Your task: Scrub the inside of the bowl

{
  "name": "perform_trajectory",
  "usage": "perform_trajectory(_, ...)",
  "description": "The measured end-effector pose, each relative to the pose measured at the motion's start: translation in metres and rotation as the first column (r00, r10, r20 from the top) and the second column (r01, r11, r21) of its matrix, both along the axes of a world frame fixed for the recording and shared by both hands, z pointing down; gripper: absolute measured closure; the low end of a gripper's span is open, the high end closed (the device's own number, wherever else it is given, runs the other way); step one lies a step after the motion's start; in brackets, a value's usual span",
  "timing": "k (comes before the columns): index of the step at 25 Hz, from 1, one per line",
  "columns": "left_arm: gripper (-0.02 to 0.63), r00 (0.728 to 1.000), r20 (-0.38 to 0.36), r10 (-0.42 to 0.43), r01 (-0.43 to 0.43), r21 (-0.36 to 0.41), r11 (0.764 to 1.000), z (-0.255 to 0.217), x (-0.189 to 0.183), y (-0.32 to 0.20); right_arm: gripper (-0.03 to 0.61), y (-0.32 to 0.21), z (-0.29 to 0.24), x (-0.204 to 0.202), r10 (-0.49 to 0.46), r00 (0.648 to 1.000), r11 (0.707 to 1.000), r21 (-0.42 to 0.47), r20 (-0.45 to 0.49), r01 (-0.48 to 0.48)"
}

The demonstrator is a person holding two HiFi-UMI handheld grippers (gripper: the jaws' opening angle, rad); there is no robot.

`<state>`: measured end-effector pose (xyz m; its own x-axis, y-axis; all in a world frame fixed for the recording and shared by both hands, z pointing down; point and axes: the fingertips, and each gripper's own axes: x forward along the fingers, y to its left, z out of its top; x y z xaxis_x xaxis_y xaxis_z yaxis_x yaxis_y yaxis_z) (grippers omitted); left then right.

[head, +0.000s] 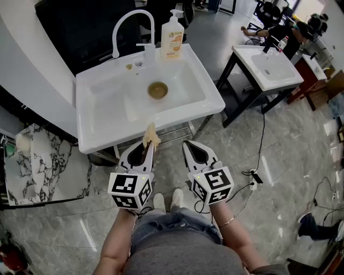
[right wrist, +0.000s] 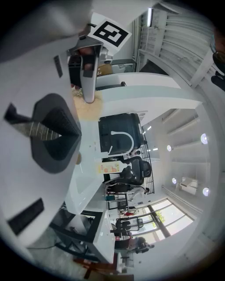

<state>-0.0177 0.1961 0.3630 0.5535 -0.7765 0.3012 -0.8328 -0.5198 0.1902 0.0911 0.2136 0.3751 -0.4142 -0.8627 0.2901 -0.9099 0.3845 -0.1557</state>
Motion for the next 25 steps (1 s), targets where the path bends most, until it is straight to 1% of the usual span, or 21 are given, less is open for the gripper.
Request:
perform_trajectory(4, 0.565, 1.000, 0.007, -0.010, 0.010, 0.004, 1.000, 0.001, 0.011, -0.005, 0.571, -0.004, -0.001, 0.011, 0.000, 1.000, 1.000, 0.010, 0.008, 0.000)
perform_trajectory(7, 0.565, 1.000, 0.015, -0.022, 0.022, 0.003, 1.000, 0.003, 0.019, -0.009, 0.569, -0.008, -0.005, 0.022, -0.002, 1.000, 0.999, 0.038, 0.005, 0.002)
perform_trajectory(11, 0.565, 0.999, 0.025, -0.040, 0.040, 0.010, 0.999, 0.005, 0.031, -0.010, 0.569, -0.010, -0.009, 0.037, -0.009, 1.000, 0.997, 0.074, 0.024, 0.007)
perform_trajectory(15, 0.565, 0.998, 0.033, -0.059, 0.058, 0.021, 0.998, 0.007, 0.041, -0.014, 0.569, -0.015, -0.005, 0.049, -0.024, 0.999, 0.998, 0.067, 0.042, 0.021)
perform_trajectory(20, 0.565, 0.996, 0.016, -0.092, 0.092, -0.009, 0.996, 0.018, 0.044, -0.019, 0.568, -0.024, 0.001, 0.052, -0.058, 0.998, 0.997, 0.056, 0.034, 0.056)
perform_trajectory(25, 0.565, 0.993, 0.033, -0.111, 0.111, -0.021, 0.994, 0.023, 0.044, -0.026, 0.568, -0.038, 0.002, 0.060, -0.065, 0.997, 0.997, 0.047, 0.045, 0.063)
